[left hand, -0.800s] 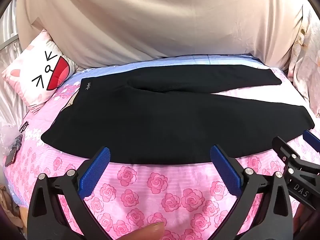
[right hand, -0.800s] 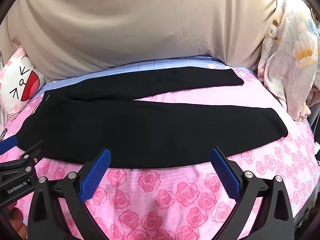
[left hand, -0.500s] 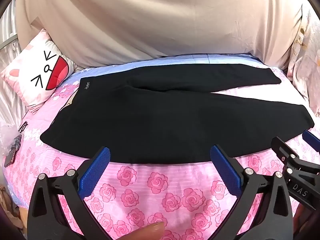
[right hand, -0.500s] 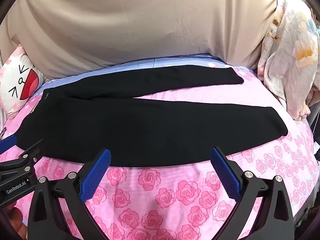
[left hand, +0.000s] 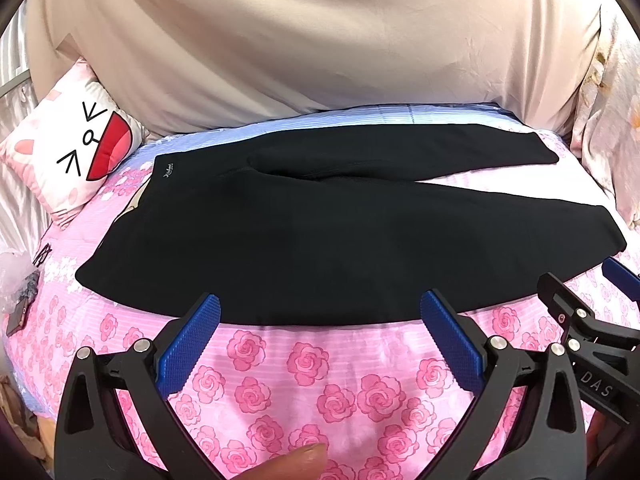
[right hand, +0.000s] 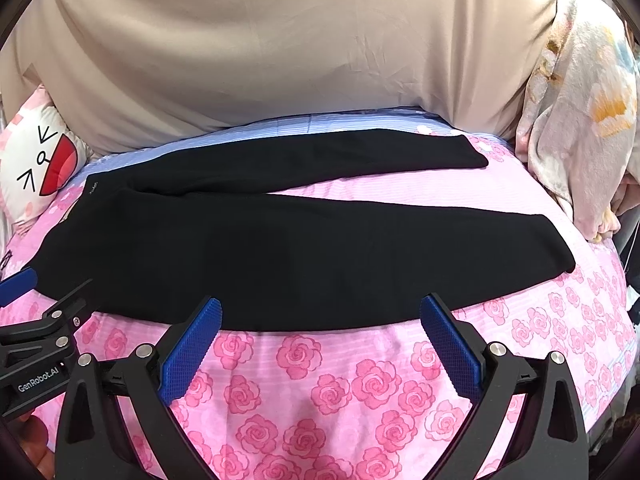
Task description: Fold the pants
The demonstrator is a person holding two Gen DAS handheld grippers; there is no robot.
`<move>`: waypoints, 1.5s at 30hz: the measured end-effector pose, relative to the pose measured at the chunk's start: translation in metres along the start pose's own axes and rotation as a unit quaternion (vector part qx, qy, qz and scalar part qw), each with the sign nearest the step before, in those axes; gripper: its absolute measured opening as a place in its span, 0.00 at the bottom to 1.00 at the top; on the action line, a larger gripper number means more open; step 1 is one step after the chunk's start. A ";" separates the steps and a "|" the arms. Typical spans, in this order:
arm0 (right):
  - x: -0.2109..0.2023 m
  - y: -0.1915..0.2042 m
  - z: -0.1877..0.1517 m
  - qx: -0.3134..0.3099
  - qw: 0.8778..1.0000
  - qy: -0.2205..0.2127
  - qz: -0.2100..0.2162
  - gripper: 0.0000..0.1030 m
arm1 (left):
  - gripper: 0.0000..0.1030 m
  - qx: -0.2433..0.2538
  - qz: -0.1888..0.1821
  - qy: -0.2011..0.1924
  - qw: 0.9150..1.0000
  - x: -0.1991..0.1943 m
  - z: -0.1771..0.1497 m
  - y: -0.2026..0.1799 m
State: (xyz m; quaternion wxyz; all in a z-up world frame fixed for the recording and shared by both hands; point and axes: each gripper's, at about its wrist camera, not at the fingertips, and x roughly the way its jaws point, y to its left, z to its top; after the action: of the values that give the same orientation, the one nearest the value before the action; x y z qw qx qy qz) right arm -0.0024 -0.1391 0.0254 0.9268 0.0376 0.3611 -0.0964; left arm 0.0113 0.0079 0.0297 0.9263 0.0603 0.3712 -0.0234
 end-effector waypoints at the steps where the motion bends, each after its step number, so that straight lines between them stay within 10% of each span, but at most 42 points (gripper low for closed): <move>1: 0.000 0.000 0.000 0.003 1.000 -0.001 0.002 0.95 | 0.96 0.000 0.000 0.000 1.000 0.000 0.000 0.000; 45: 0.006 -0.002 -0.002 -0.007 1.000 0.002 -0.008 0.95 | 0.96 0.014 0.000 0.008 1.000 0.009 0.000 -0.011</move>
State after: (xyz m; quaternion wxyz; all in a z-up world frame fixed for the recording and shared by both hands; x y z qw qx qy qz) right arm 0.0003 -0.1413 0.0204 0.9255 0.0290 0.3640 -0.1011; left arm 0.0165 -0.0031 0.0222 0.9223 0.0736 0.3782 -0.0284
